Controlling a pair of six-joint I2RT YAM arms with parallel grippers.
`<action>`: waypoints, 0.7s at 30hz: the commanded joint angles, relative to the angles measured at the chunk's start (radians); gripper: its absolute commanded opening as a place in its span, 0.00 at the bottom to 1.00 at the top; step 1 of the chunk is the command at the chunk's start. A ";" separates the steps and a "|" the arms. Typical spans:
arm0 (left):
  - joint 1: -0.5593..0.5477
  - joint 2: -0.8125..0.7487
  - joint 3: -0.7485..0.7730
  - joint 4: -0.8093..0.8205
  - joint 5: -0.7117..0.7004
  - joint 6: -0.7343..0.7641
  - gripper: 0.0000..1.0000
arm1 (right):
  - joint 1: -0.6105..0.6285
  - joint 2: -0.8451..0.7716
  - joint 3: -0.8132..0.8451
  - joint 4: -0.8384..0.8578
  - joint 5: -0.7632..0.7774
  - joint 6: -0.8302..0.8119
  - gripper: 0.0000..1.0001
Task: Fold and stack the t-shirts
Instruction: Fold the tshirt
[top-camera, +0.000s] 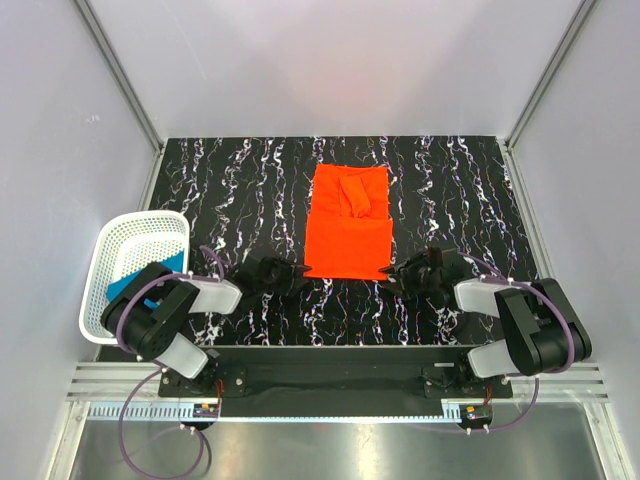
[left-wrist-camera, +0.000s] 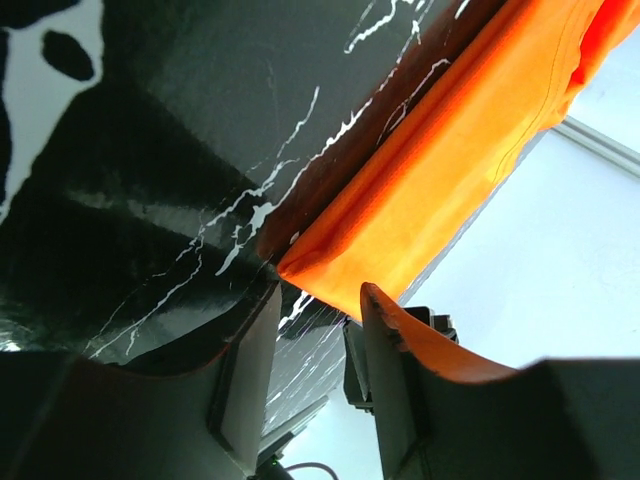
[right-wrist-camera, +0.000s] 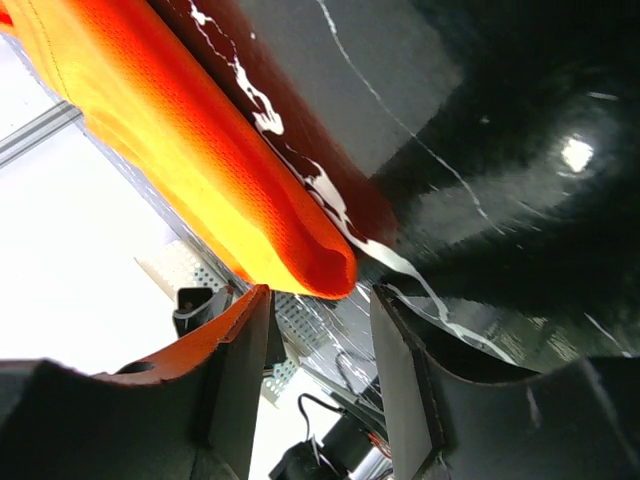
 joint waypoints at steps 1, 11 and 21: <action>-0.002 0.038 0.002 -0.048 -0.065 -0.006 0.43 | 0.016 0.046 -0.010 -0.047 0.113 -0.002 0.52; -0.002 0.087 0.034 -0.024 -0.067 0.021 0.14 | 0.025 0.115 0.002 -0.046 0.131 -0.006 0.28; 0.004 -0.034 0.104 -0.238 0.016 0.225 0.00 | 0.026 -0.065 0.055 -0.273 0.062 -0.225 0.00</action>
